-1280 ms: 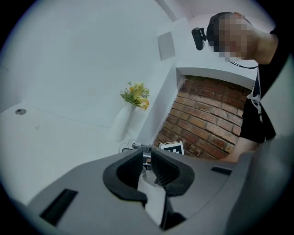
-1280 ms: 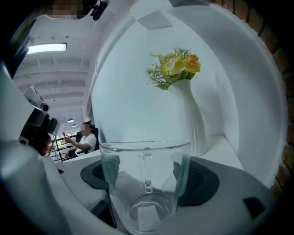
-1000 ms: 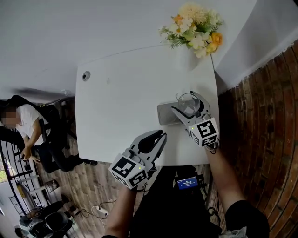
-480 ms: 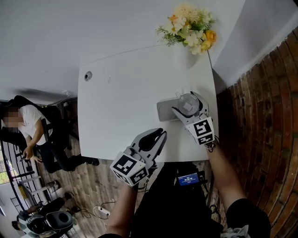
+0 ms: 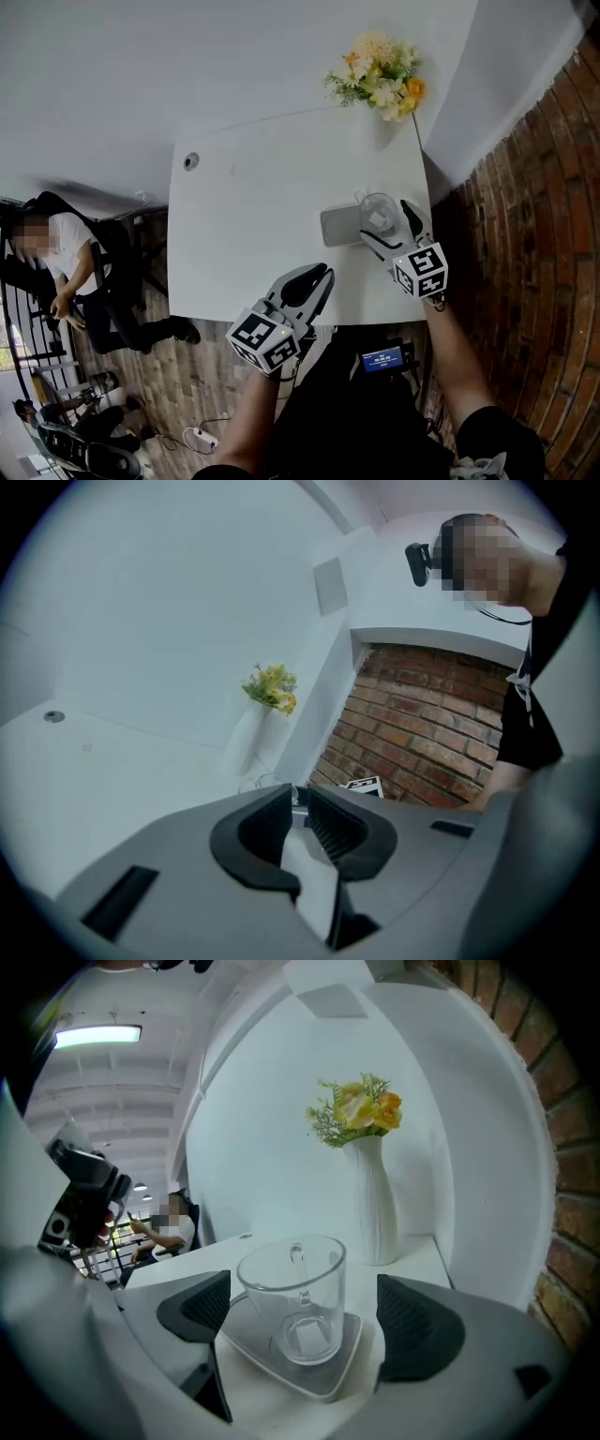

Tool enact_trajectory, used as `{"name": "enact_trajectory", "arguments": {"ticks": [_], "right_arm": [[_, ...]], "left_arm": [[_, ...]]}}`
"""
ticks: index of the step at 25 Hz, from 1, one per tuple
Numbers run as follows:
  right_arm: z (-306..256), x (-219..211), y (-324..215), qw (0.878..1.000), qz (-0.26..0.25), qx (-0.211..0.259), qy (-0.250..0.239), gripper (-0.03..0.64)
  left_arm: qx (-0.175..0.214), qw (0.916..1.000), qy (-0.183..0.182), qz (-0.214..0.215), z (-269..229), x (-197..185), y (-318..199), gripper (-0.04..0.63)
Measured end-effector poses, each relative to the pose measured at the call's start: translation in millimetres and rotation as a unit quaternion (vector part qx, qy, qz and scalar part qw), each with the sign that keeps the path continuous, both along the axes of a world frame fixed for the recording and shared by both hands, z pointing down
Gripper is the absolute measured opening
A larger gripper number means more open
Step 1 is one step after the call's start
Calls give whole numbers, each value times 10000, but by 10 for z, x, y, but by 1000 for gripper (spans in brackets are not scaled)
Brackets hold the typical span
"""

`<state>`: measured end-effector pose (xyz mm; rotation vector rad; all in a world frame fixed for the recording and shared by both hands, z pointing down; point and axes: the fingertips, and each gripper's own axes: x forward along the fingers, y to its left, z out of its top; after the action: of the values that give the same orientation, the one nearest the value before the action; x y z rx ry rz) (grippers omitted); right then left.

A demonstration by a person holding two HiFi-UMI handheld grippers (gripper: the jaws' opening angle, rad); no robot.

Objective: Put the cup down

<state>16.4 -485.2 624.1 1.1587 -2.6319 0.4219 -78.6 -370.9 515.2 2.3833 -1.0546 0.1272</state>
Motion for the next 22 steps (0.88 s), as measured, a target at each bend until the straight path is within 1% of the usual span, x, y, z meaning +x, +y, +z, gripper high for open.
{"name": "enact_trajectory", "arguments": {"ticks": [3,6,9,10,11,13,15,16,18,20,22], "right_arm": [[-184,138,143,9988,120,-257,-394,477],[-394,204,324,9940,129,-554,-930,476],[-618,231,513,9819,133,-874,-1674,471],[-691,243,579,9771,136,-954,-1895,459],[-761,259,643,9734,141,-996,-2059,432],[-894,299,767,9703,171,-972,-2208,354],[-1030,329,888,9701,179,-884,-2254,246],[-1096,337,949,9701,162,-836,-2272,217],[-1210,352,1071,9701,142,-752,-2303,135],[-1298,374,1161,9695,184,-694,-2342,86],[-1361,395,1221,9691,219,-656,-2367,58]], "left_arm": [[40,10000,31,-6,-42,5,31,61],[117,9999,62,43,-98,25,66,60],[186,9997,67,113,-145,42,100,61],[206,9997,70,146,-160,53,113,61],[228,9995,73,183,-176,67,126,61],[275,9993,77,259,-205,96,152,60],[321,9989,82,327,-234,124,176,61],[339,9987,83,359,-243,138,188,61],[362,9985,92,411,-252,162,219,61],[394,9982,123,444,-271,177,242,60],[437,9978,146,472,-295,191,260,60]]}}
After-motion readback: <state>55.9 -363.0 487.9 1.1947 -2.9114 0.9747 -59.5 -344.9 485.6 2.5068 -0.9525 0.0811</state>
